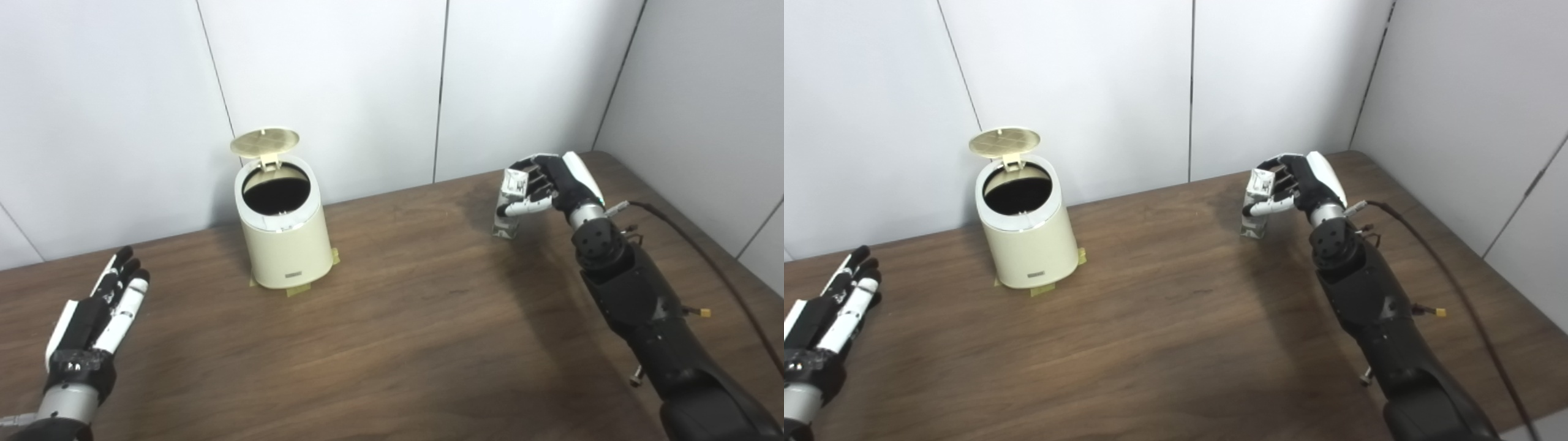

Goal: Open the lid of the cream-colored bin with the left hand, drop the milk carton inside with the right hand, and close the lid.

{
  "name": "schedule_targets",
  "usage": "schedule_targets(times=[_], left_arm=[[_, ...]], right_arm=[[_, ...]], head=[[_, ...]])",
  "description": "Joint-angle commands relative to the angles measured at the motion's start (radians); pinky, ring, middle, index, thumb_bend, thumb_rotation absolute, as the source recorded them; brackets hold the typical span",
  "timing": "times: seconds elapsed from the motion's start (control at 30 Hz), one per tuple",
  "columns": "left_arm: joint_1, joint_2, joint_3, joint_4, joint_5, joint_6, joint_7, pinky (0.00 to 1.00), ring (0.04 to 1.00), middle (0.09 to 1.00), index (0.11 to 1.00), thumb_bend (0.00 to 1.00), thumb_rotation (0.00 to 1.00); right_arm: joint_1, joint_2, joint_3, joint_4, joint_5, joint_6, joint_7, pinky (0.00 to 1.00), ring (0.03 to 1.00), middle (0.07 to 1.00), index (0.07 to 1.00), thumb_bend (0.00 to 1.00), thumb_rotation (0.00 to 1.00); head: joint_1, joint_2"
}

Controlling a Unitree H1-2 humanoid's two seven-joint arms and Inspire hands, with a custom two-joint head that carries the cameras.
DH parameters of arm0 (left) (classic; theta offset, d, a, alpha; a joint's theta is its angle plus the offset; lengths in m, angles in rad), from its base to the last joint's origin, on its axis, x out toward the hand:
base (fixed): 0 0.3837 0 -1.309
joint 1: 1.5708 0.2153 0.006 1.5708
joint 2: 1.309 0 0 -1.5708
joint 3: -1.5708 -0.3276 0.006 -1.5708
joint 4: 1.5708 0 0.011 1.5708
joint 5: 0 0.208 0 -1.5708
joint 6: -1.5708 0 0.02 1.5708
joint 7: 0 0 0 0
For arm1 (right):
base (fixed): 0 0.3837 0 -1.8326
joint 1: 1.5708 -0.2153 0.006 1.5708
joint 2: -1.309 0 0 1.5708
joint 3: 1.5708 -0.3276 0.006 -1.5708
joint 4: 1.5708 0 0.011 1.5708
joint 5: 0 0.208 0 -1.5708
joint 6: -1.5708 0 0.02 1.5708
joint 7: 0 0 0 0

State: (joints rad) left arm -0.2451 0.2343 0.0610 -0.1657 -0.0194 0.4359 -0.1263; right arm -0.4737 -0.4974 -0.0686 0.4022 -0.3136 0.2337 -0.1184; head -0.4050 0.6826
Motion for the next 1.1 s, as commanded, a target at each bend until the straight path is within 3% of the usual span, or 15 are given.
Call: schedule_targets(times=[0.0, 0.1, 0.17, 0.27, 0.47, 0.67, 0.83, 1.07], left_arm=[[-0.038, 0.018, -0.003, -0.013, 0.014, -0.038, 0.003, 0.95, 0.973, 0.98, 1.0, 0.27, 0.61], [-0.038, 0.017, -0.003, -0.022, 0.015, -0.033, 0.003, 0.94, 0.964, 0.975, 1.0, 0.26, 0.66], [-0.038, 0.013, 0.001, -0.024, 0.011, -0.031, 0.004, 0.95, 0.971, 0.979, 1.0, 0.25, 0.62], [-0.039, 0.014, -0.004, -0.023, 0.02, -0.033, 0.004, 0.95, 0.971, 0.98, 1.0, 0.25, 0.65], [-0.038, 0.012, -0.005, -0.016, 0.019, -0.035, 0.003, 0.97, 0.978, 0.984, 1.0, 0.25, 0.64], [-0.039, 0.001, -0.001, -0.01, 0.009, -0.042, 0.003, 0.95, 0.983, 0.987, 1.0, 0.27, 0.65], [-0.04, -0.016, -0.007, -0.021, 0.032, -0.016, 0.024, 0.95, 0.971, 0.974, 1.0, 0.25, 0.56], [-0.028, -0.022, -0.026, -0.011, 0.06, -0.046, 0.026, 0.96, 0.956, 0.968, 1.0, 0.27, 0.62]], right_arm=[[-0.057, -0.016, -0.018, -0.015, -0.006, -0.046, -0.045, 0.52, 0.473, 0.466, 0.523, 0.52, 0.0], [-0.055, -0.017, -0.016, -0.017, -0.011, -0.044, -0.051, 0.46, 0.451, 0.477, 0.495, 0.52, 0.0], [-0.055, -0.017, -0.017, -0.018, -0.01, -0.034, -0.05, 0.43, 0.441, 0.466, 0.497, 0.52, 0.0], [-0.052, -0.018, -0.018, -0.02, -0.01, -0.032, -0.052, 0.41, 0.429, 0.461, 0.513, 0.52, 0.0], [-0.036, -0.017, -0.022, -0.051, -0.011, -0.044, -0.06, 0.42, 0.424, 0.482, 0.5, 0.52, 0.0], [-0.023, 0.022, -0.017, -0.204, -0.025, -0.014, -0.06, 0.45, 0.43, 0.509, 0.476, 0.52, 0.0], [-0.029, 0.051, 0.007, -0.327, -0.035, -0.018, -0.025, 0.39, 0.403, 0.503, 0.503, 0.52, 0.0], [-0.069, 0.088, 0.051, -0.435, -0.068, 0.034, 0.026, 0.43, 0.439, 0.499, 0.48, 0.52, 0.0]], head=[[-0.001, 0.001], [-0.003, 0.009], [-0.002, 0.01], [-0.001, 0.012], [0.009, 0.015], [0.044, 0.015], [0.091, 0.012], [0.162, 0.002]])
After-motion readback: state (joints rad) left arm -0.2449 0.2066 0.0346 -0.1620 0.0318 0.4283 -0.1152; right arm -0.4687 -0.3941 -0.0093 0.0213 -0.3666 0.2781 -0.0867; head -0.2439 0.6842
